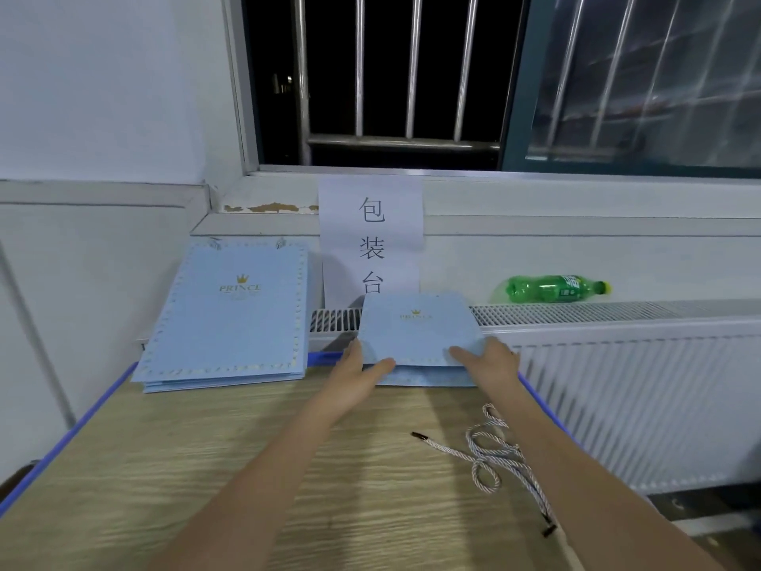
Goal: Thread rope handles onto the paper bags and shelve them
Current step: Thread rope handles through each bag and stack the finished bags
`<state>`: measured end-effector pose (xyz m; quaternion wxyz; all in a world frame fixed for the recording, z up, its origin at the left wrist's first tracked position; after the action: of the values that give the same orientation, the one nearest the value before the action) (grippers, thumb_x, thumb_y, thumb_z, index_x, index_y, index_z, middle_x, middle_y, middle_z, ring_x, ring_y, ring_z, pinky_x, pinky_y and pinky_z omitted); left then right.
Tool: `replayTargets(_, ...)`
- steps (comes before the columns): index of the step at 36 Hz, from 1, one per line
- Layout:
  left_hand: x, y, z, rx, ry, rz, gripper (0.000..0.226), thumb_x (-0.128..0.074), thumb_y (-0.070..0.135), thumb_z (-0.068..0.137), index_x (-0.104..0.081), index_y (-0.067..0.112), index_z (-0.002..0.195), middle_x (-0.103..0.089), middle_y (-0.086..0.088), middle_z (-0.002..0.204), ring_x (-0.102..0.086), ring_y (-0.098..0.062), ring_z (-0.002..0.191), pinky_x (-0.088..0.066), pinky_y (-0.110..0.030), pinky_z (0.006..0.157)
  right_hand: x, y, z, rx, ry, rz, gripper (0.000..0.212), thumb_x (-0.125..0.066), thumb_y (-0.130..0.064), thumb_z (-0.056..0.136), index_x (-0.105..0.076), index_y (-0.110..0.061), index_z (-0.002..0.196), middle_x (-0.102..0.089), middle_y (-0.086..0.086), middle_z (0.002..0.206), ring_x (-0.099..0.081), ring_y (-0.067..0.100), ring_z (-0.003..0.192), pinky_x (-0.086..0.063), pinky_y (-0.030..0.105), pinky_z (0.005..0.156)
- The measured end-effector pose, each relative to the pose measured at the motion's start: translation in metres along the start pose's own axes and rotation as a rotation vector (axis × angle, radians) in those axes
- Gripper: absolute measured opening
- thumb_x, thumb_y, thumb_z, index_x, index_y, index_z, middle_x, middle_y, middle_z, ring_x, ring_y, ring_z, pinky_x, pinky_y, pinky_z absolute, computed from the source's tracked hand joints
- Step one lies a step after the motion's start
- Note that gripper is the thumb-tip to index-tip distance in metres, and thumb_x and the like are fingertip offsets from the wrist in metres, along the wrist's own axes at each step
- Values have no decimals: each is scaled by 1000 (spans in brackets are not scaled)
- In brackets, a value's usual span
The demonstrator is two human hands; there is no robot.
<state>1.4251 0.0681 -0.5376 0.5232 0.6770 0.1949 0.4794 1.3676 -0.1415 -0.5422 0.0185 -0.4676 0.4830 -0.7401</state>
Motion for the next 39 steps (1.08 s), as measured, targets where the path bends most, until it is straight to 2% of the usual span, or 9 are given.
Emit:
replayTargets(3, 4, 7, -3, -46, 100, -91, 27, -53, 19, 94, -48, 19, 121, -51, 1, 126, -48, -15, 118, -37, -24, 91, 5, -10, -8, 26, 62, 170, 59, -75, -44, 72, -55, -3, 110, -60, 11, 105, -52, 29, 106, -33, 26, 74)
replayTargets(6, 6, 7, -6, 11, 185, -147, 29, -55, 22, 85, -52, 6, 109, -48, -18, 126, -50, -28, 111, -42, -30, 81, 12, -22, -23, 23, 76, 391, 41, -73, -17, 79, -51, -3, 110, -56, 5, 92, -53, 15, 74, -38, 8, 50)
replayTargets(11, 18, 19, -29, 34, 309, -331, 4, -54, 15, 88, -52, 18, 88, -43, -9, 117, -55, -26, 103, -45, -24, 63, 22, -37, -44, -26, 79, 844, 23, -60, 7, 83, -48, -10, 92, -56, 8, 90, -55, 23, 81, -49, 33, 76)
replayTargets(15, 37, 18, -51, 117, 272, -580, 14, -56, 10, 91, -56, 3, 103, -59, -18, 107, -61, -26, 84, -58, -37, 71, 36, -37, -59, -23, 116, 1060, 27, -56, 8, 85, -53, -11, 105, -59, 6, 98, -58, 21, 84, -50, 29, 65)
replayTargets(19, 52, 21, -79, 100, 192, -731, 12, -54, 13, 94, -57, 4, 102, -64, -10, 88, -65, -20, 67, -55, -26, 51, 43, -35, -77, -30, 84, 1254, 22, -59, 3, 86, -63, -17, 94, -65, 0, 83, -61, 13, 70, -51, 23, 57)
replayTargets(27, 103, -21, -123, -73, 401, -934, 44, -68, 16, 78, -59, 12, 120, -66, -6, 115, -64, -23, 100, -52, -35, 77, 30, -19, -96, -35, -45, 1032, 13, -69, -11, 85, -67, -8, 72, -67, 7, 65, -60, 19, 64, -49, 30, 70)
replayTargets(33, 131, -64, -160, 34, 26, -608, 65, -75, 23, 62, -60, 14, 124, -63, -12, 125, -59, -31, 116, -40, -50, 104, 8, -9, -101, 32, -173, 660, 21, -72, -22, 83, -64, -9, 68, -66, 8, 75, -59, 20, 69, -45, 26, 63)
replayTargets(36, 126, -67, -169, 100, 10, -373, 30, -68, 18, 85, -64, 9, 113, -73, -10, 100, -71, -25, 91, -55, -30, 79, -6, -18, -108, 198, -158, 468, 26, -75, -19, 80, -63, -16, 57, -61, -3, 63, -51, 4, 60, -37, 13, 51)
replayTargets(39, 122, -61, -169, 83, 194, 128, 10, -59, 27, 93, -61, 18, 90, -70, 3, 75, -65, -8, 61, -43, -11, 47, -18, -24, -118, 376, -167, 217, 19, -72, -19, 81, -68, -15, 63, -64, -1, 62, -50, 2, 58, -36, 16, 54)
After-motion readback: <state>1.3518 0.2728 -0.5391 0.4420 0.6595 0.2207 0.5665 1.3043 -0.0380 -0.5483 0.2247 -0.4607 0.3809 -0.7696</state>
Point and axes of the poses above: each hand's wrist, its own z-axis towards the middle knuckle, its own x-axis out of the back of the hand, y = z × x, the point moved 3 cm from there along z, towards the middle knuckle
